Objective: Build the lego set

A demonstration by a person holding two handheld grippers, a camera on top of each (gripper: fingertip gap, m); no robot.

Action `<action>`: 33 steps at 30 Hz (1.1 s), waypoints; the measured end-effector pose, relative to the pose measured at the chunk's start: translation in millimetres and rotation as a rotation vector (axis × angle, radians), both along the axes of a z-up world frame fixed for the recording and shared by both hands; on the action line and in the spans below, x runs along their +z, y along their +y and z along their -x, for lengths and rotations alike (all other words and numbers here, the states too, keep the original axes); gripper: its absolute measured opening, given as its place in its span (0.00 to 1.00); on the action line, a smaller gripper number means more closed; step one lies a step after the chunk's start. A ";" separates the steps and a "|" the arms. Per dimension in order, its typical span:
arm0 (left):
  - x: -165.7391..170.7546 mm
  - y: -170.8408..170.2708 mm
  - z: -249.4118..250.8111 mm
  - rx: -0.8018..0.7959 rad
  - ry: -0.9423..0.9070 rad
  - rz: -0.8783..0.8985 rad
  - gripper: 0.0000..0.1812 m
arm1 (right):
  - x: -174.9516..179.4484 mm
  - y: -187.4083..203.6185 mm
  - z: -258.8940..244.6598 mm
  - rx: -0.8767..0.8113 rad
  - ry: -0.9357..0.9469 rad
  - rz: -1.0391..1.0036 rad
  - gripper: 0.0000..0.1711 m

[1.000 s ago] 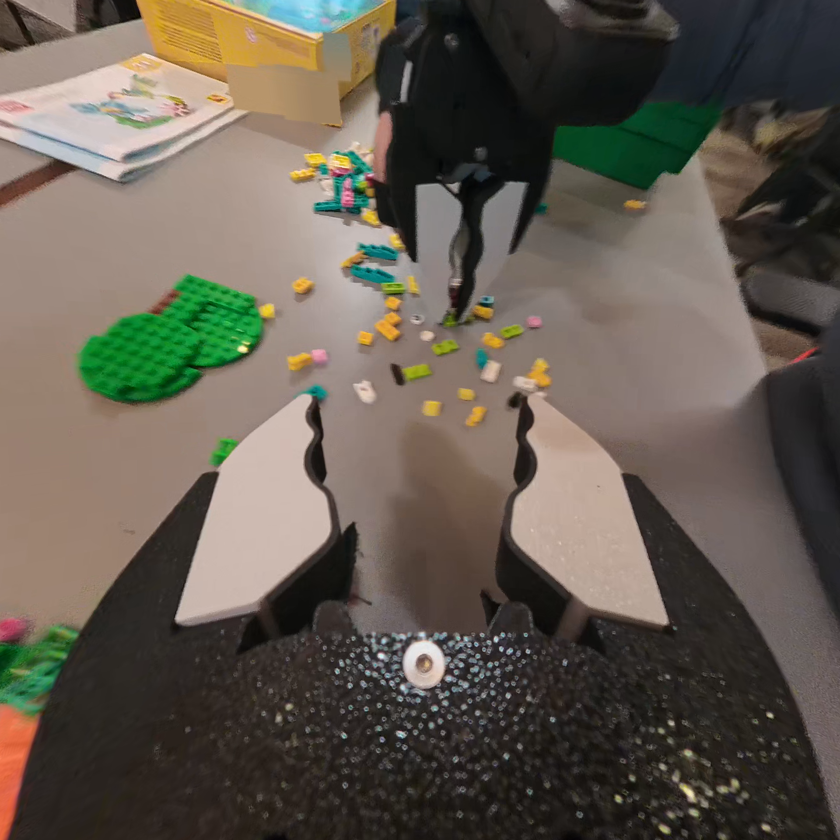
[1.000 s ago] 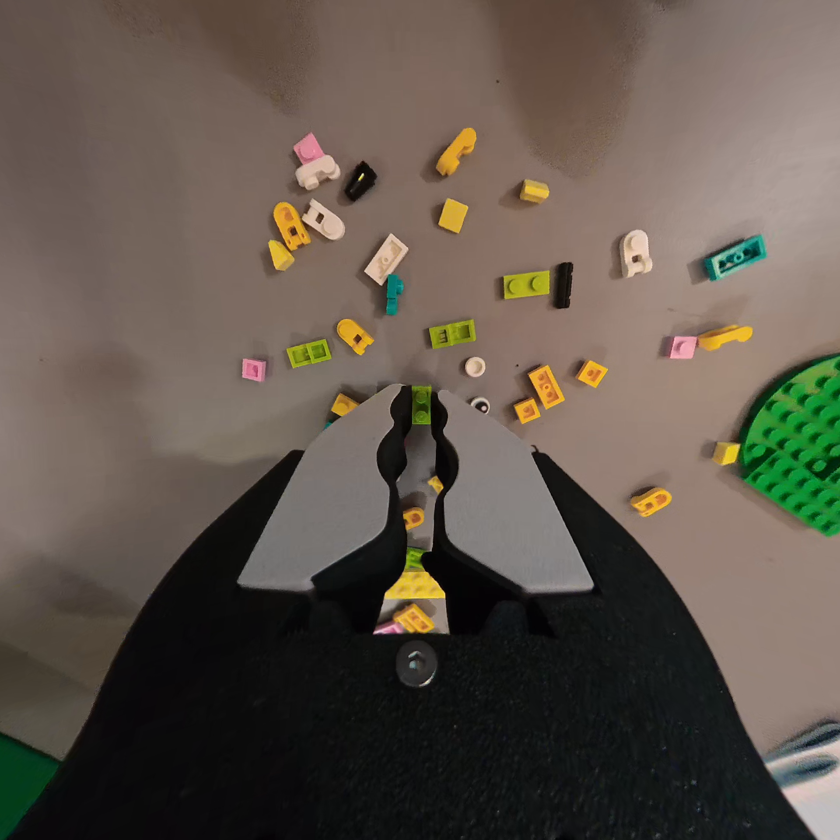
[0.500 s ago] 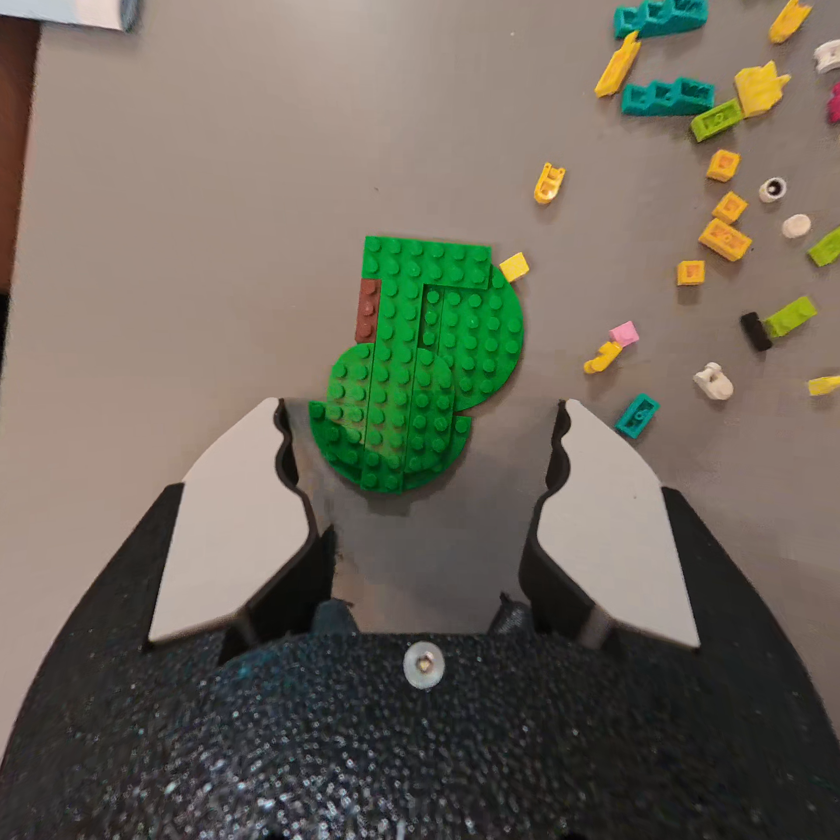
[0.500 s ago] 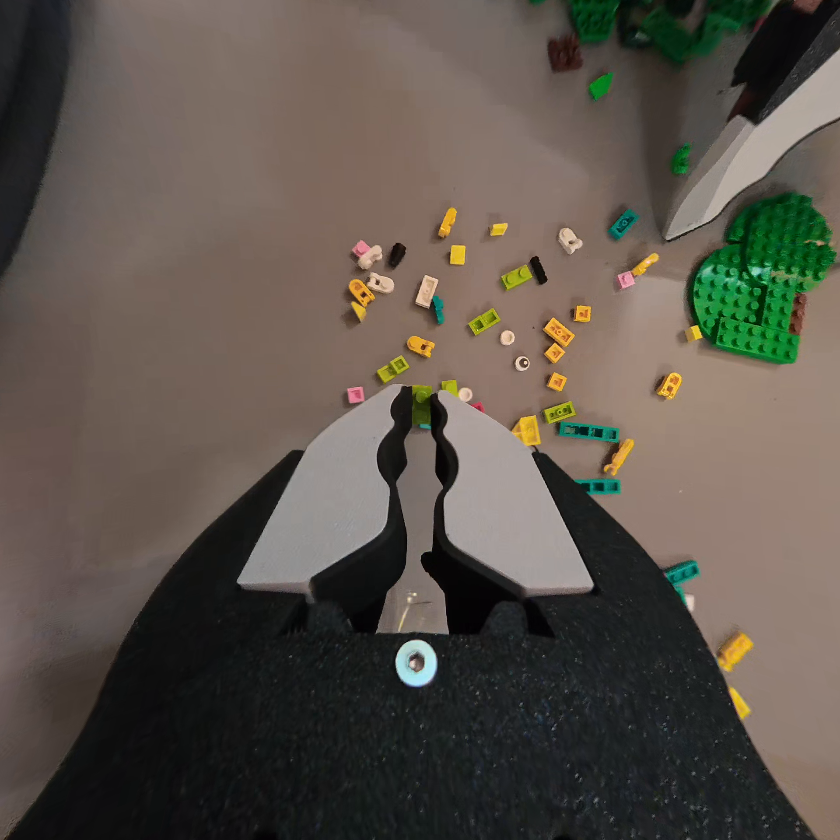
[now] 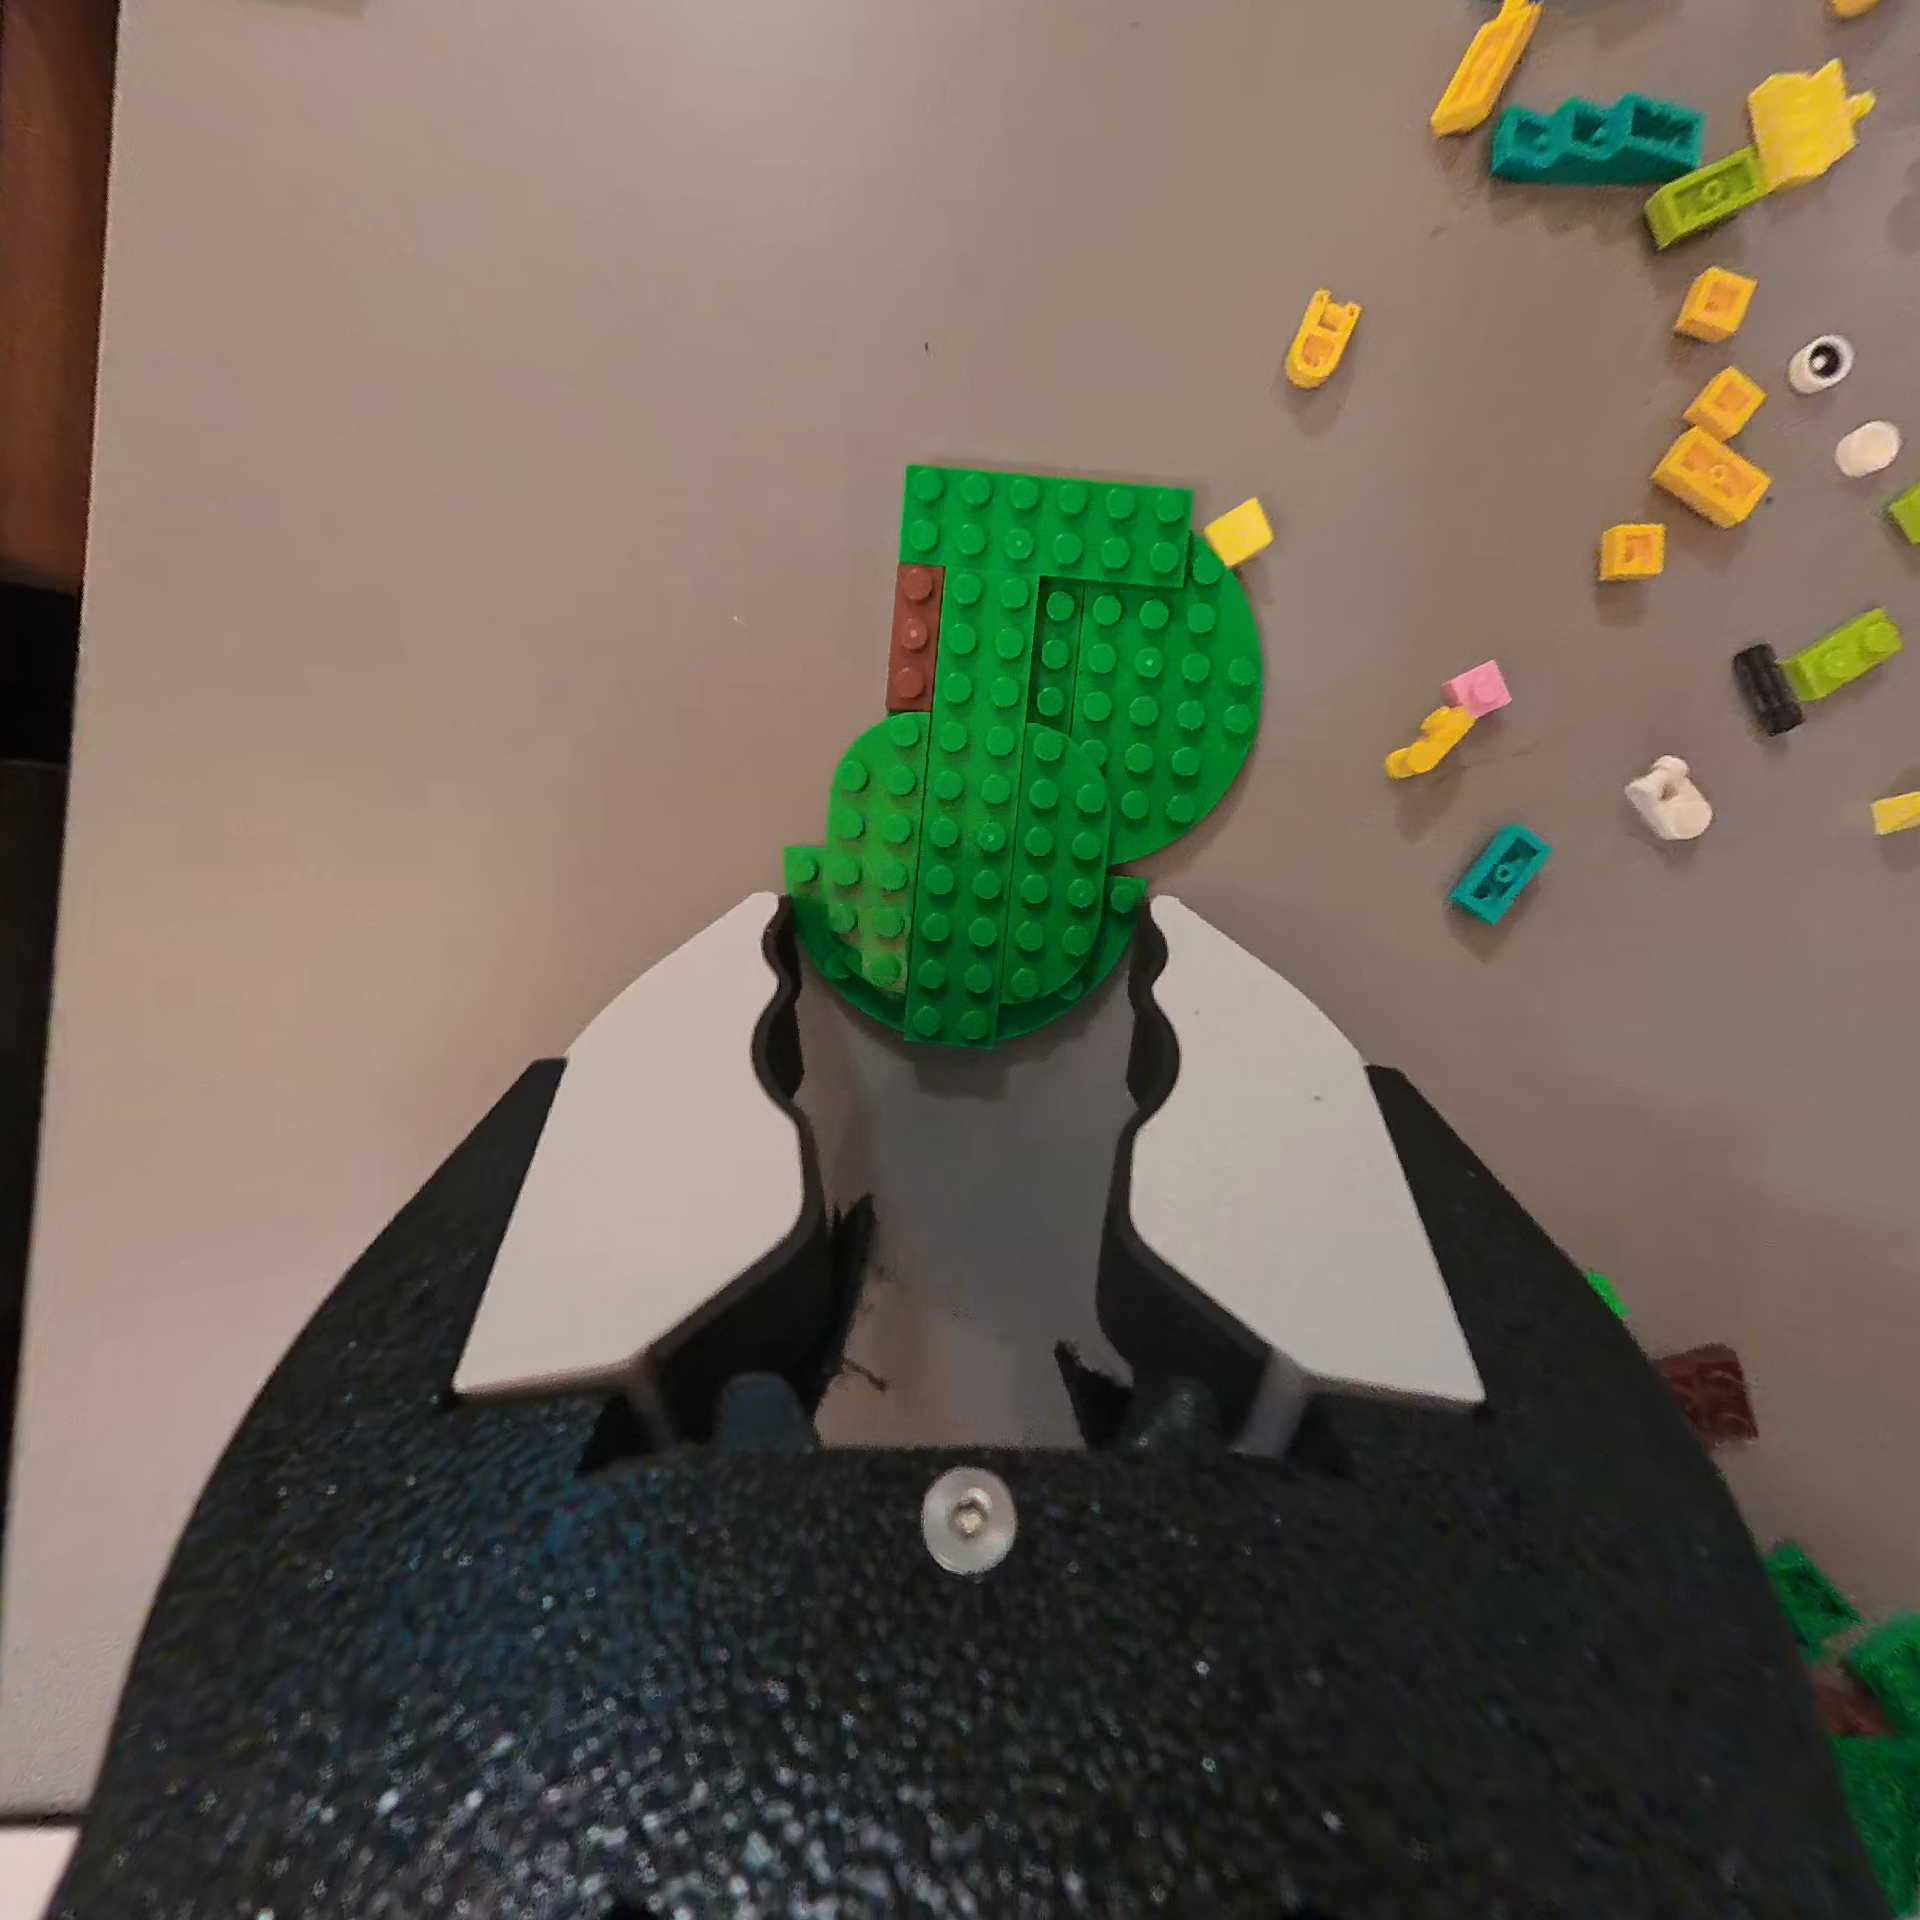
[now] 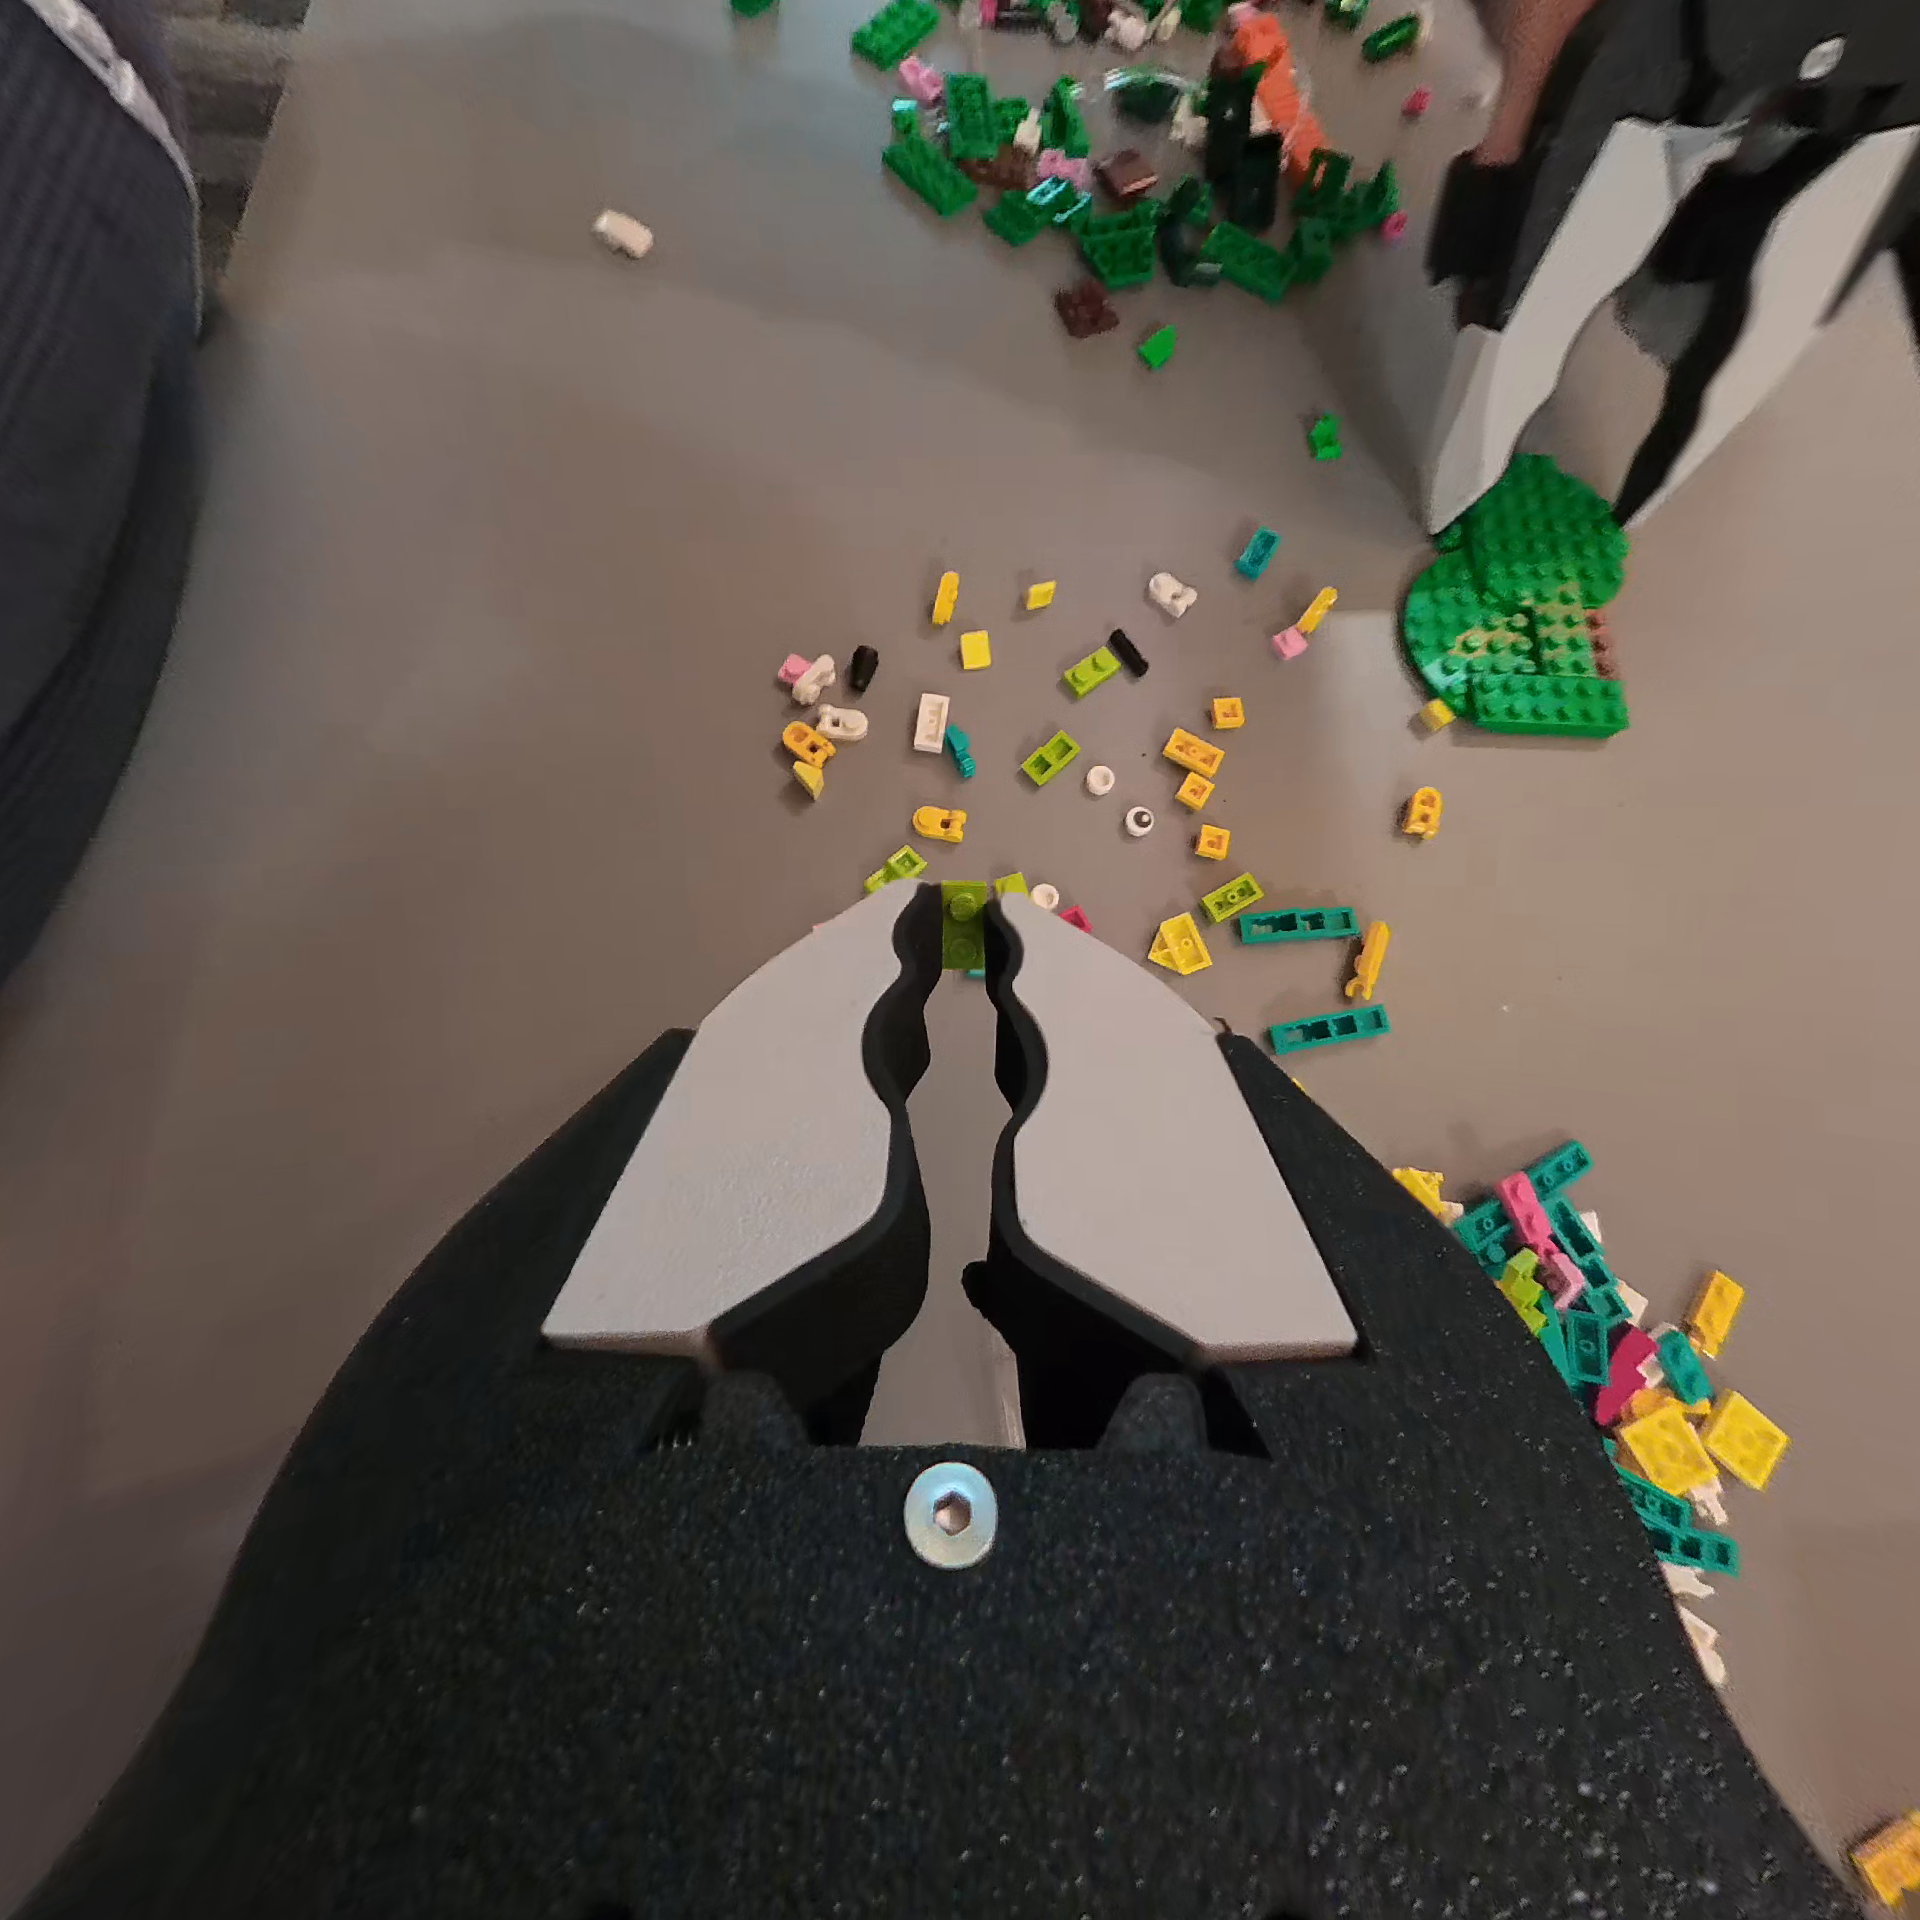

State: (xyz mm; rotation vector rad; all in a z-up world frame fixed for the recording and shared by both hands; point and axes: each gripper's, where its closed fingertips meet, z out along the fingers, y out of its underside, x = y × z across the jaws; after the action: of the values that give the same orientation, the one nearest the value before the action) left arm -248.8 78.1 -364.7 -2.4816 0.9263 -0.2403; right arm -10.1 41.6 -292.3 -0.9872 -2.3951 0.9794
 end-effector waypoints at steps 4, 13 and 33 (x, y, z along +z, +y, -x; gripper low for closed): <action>2.7 -18.1 -4.6 0.076 -0.073 -0.075 0.33 | 11.2 -5.3 3.5 -0.031 0.047 0.028 0.04; 25.3 -88.4 -27.0 0.208 -0.174 -0.214 0.33 | 22.0 -34.0 20.9 -0.002 0.094 0.054 0.04; 30.7 -150.7 -51.3 0.292 -0.125 -0.232 0.57 | 37.1 -70.4 65.9 -0.061 0.175 0.217 0.04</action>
State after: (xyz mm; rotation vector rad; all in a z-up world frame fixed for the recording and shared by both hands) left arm -197.5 -72.6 -334.0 -2.3191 0.5010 -0.1757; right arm -76.0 -28.8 -255.3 -0.9973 -2.1375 1.2681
